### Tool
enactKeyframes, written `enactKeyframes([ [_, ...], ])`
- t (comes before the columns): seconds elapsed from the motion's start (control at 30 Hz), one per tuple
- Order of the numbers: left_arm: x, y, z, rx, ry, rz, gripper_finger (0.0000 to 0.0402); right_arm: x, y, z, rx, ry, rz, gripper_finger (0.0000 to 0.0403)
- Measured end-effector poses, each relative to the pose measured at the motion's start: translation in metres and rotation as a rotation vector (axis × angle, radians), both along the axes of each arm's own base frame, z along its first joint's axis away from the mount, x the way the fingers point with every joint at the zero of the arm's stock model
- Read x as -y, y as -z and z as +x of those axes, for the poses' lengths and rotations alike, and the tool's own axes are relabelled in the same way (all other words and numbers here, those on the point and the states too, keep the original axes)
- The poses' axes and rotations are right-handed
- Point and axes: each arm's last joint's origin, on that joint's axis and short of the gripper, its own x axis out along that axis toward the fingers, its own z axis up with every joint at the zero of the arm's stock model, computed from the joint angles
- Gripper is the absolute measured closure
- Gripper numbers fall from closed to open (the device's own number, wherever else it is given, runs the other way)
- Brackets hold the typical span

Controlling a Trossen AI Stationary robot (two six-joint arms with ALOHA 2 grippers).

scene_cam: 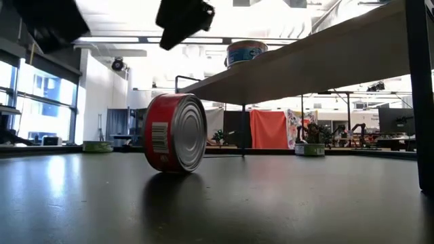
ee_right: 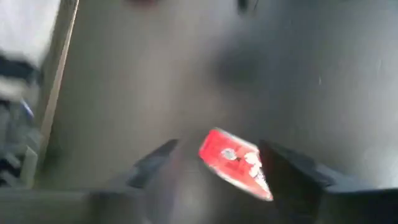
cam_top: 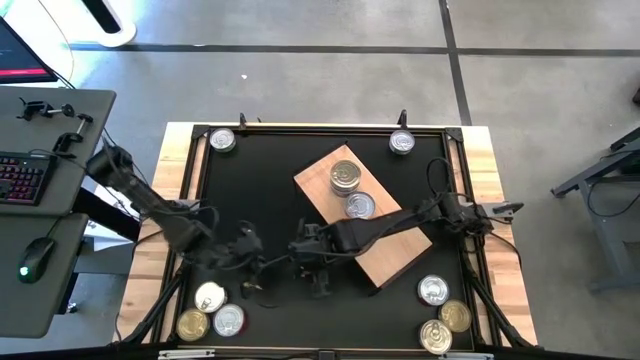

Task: Stack canned seafood by type on shelf
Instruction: Stack the red tuna can on top of the red tuna can on the shelf

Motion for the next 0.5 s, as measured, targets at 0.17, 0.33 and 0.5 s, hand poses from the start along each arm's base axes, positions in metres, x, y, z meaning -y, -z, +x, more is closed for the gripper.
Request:
enactKeyframes([
  [0.17,0.015,-0.022,-0.020,0.170,-0.074,-0.140,0.0401,0.011,0.017,0.004,-0.056,-0.263,-0.113,0.0112],
  [0.33,0.031,-0.031,-0.026,0.290,-0.105,-0.239,0.0401,0.016,0.032,0.008,-0.086,-0.399,-0.161,0.0108],
  [0.5,0.040,-0.032,-0.026,0.362,-0.145,-0.266,0.0401,0.016,0.046,0.009,-0.134,-0.490,-0.205,0.0108],
])
